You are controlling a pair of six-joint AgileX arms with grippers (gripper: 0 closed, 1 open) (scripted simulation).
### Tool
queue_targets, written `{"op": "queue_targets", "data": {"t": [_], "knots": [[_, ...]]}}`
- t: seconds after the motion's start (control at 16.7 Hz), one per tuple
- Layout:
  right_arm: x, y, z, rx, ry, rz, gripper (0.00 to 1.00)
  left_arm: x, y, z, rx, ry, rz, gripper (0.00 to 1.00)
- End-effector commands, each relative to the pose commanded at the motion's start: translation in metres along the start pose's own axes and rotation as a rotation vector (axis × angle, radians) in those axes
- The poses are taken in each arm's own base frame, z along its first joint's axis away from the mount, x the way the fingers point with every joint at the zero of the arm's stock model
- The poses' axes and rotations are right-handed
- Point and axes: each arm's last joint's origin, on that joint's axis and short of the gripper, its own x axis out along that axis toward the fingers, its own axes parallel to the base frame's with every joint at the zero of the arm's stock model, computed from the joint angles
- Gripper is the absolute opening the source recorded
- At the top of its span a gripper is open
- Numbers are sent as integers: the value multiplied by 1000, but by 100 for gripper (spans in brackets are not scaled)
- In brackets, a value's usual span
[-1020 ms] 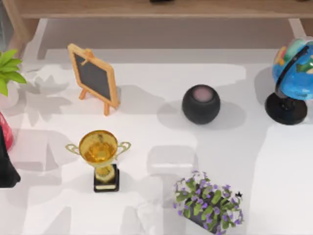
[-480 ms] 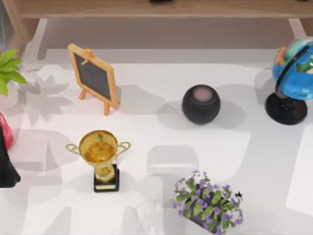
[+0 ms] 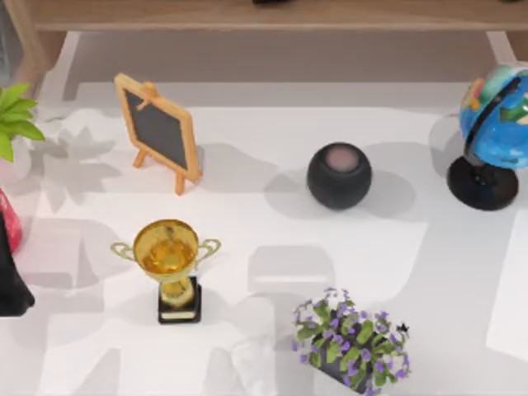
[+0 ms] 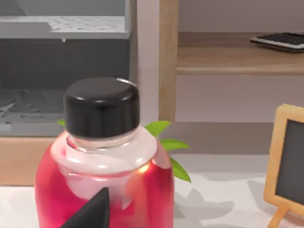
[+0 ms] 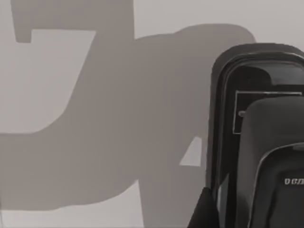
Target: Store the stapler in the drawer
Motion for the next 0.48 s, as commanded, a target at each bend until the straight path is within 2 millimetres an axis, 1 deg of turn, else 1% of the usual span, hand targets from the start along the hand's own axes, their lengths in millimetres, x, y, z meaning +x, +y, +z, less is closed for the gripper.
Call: {"op": "queue_targets", "data": {"t": [0.18, 0.48], "knots": [[1, 1, 0, -14, 5, -7, 0, 0, 0, 0, 0, 0, 0, 100], [4, 3, -3, 51, 29, -40, 0, 0, 0, 0, 0, 0, 0, 100]]}}
